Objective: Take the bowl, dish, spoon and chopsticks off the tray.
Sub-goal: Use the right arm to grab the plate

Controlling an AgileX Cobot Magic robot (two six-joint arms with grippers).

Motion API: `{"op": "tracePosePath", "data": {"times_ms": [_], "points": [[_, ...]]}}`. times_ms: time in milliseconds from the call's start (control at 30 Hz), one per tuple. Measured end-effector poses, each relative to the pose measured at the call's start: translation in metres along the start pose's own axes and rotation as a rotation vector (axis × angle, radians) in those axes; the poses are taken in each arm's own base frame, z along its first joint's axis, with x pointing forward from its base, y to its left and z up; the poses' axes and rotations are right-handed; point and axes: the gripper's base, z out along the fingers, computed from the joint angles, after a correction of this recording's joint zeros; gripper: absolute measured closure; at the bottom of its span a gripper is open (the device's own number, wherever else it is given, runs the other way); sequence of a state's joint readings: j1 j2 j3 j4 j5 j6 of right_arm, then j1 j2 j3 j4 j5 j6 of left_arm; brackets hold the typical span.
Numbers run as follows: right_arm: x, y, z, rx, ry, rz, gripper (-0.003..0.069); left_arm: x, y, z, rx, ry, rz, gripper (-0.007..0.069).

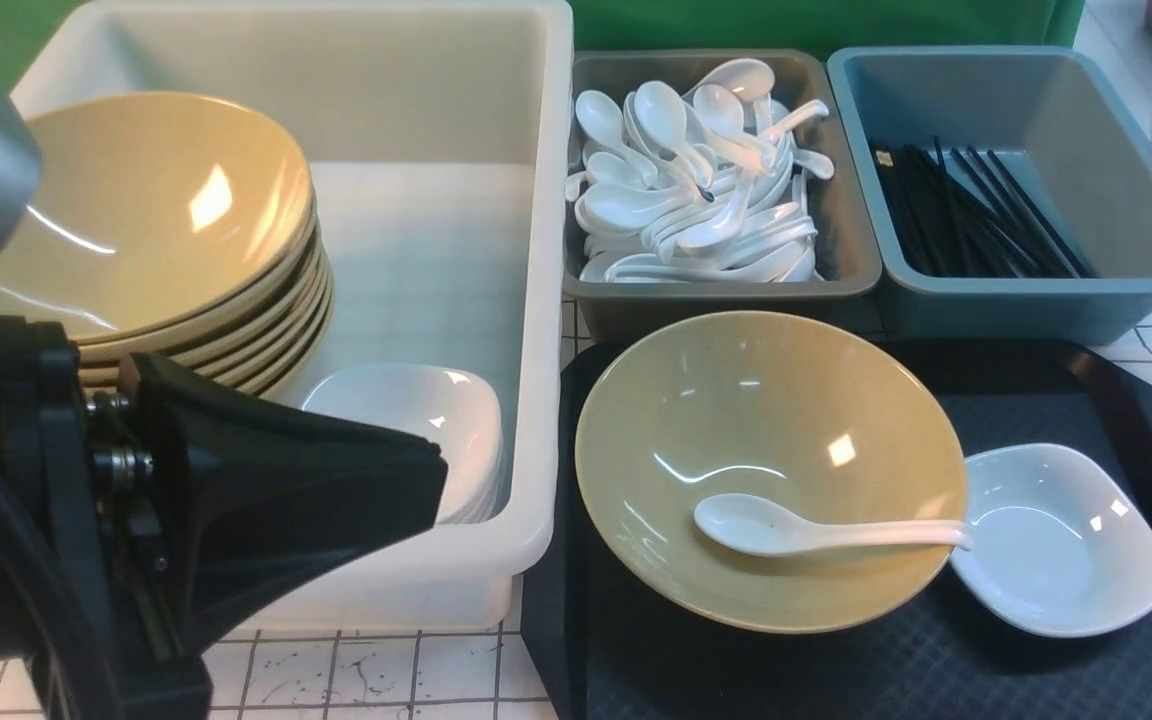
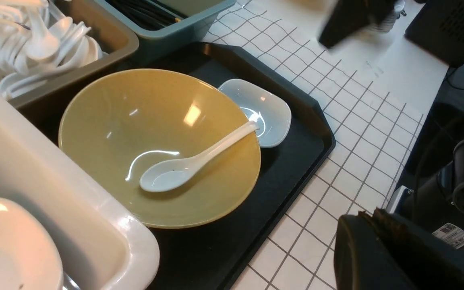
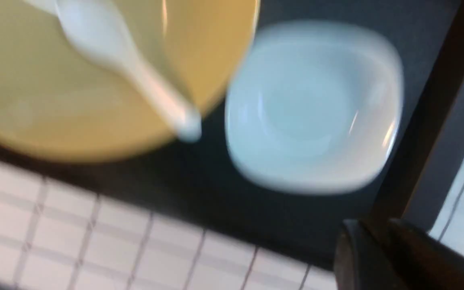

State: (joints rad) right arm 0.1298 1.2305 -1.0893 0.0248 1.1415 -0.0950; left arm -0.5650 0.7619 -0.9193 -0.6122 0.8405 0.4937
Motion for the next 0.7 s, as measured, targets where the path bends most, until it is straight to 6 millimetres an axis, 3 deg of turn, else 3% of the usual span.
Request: {"op": "tracePosePath", "data": {"times_ms": [200,400,567,700], "points": [[0.031,-0.005,0.057,0.049,0.04,0.2,0.0378,0.0,0.0,0.0,0.0,0.0,-0.006,0.0626],[0.034,-0.026,0.086,0.106,-0.041,0.463,0.0202,0.001,0.0,0.0,0.004,0.007,-0.007,0.0626],[0.023,-0.043,0.105,0.102,-0.065,0.61,0.0167,0.001,0.0,0.0,0.004,0.008,-0.007,0.0626],[0.017,-0.044,0.118,0.061,-0.068,0.657,0.0163,0.001,0.0,0.0,0.004,0.008,-0.007,0.0626]]}}
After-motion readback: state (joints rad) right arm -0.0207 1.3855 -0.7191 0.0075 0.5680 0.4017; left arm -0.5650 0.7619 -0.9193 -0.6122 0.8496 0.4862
